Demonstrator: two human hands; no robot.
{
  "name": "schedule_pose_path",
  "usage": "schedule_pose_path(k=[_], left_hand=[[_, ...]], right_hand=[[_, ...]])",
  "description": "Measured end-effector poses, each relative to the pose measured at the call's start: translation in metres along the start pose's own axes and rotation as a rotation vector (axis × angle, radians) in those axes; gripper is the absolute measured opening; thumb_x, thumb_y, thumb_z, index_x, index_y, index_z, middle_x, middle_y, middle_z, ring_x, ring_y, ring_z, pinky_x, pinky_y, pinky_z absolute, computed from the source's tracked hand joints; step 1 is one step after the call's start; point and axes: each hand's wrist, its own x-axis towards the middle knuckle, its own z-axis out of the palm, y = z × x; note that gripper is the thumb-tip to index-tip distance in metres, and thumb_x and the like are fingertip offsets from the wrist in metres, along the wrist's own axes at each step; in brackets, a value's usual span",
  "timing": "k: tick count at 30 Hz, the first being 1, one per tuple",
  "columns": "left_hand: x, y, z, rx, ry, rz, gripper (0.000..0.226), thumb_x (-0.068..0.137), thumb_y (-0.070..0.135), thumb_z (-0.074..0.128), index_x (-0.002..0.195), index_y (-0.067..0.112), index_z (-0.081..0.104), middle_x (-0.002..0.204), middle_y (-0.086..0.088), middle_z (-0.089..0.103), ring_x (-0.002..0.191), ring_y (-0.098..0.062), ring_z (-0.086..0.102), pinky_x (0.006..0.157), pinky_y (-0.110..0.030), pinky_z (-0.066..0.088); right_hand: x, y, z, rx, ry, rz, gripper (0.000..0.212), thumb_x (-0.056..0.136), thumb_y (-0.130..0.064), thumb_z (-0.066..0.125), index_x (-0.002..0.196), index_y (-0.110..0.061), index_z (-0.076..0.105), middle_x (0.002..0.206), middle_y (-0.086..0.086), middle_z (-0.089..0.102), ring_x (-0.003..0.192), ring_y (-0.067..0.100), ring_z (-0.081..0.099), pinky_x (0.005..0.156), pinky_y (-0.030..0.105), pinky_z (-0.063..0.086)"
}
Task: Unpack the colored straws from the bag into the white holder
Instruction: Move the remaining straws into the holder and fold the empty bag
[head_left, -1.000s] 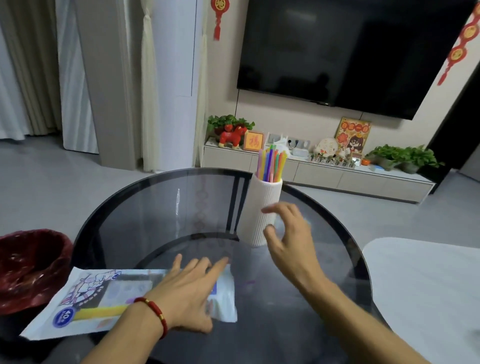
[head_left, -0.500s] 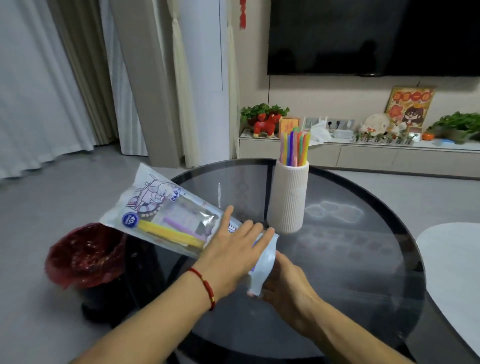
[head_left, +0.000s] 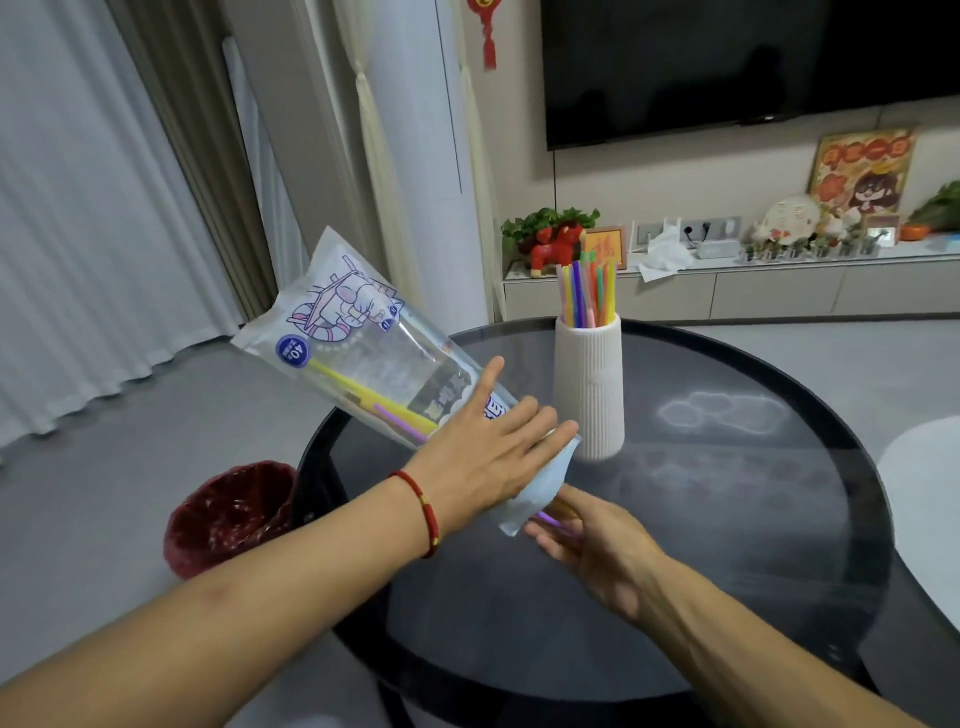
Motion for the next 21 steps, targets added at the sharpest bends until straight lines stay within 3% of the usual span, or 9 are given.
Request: schedule_pose_path(k=[3,5,10,17,21], left_hand=[[-0.001,0.002,0.004,-0.092,-0.005,-0.033,0.09,0.086,0.016,0.057,0.155,0.008,0.0,0.142,-0.017,0.032,0.129,-0.035,0.034,0.112,-0.072,0.01],[-0.003,0.004,0.009,-0.134,-0.006,-0.086,0.098,0.082,0.014,0.065,0.155,0.009,0.001,0.142,-0.015,0.035,0.128,-0.034,0.037,0.113,-0.069,0.014],[-0.008,0.015,0.027,-0.259,-0.039,-0.186,0.111,0.074,0.013,0.073,0.156,0.013,0.0,0.144,-0.012,0.036,0.13,-0.031,0.039,0.115,-0.063,0.018],[0.004,0.024,0.027,-0.177,0.062,-0.1,0.109,0.072,0.015,0.078,0.156,0.01,0.009,0.141,-0.015,0.041,0.127,-0.033,0.042,0.112,-0.066,0.024],[-0.001,0.022,0.036,-0.208,0.045,-0.143,0.114,0.069,0.016,0.079,0.156,0.013,0.005,0.143,-0.013,0.039,0.13,-0.032,0.04,0.114,-0.065,0.019]], right_hand=[[0.003,-0.003,-0.008,0.111,-0.007,-0.088,0.02,0.094,-0.005,0.073,0.109,0.007,0.077,0.11,0.021,0.08,0.095,0.023,0.081,0.071,0.024,0.064],[0.003,-0.008,-0.015,0.154,0.021,-0.14,0.015,0.094,0.002,0.069,0.102,0.013,0.074,0.104,0.025,0.08,0.087,0.026,0.081,0.068,0.023,0.064],[0.001,-0.024,-0.046,0.133,0.086,-0.137,0.008,0.092,0.004,0.07,0.091,0.01,0.074,0.089,0.02,0.081,0.078,0.026,0.081,0.064,0.023,0.064],[0.006,-0.01,-0.049,0.066,0.01,-0.136,0.02,0.091,-0.003,0.074,0.106,0.011,0.073,0.107,0.026,0.079,0.096,0.031,0.079,0.076,0.03,0.065],[0.008,-0.013,-0.047,0.019,0.067,-0.192,0.004,0.086,0.003,0.078,0.084,0.005,0.08,0.092,0.019,0.08,0.084,0.026,0.08,0.072,0.025,0.064]])
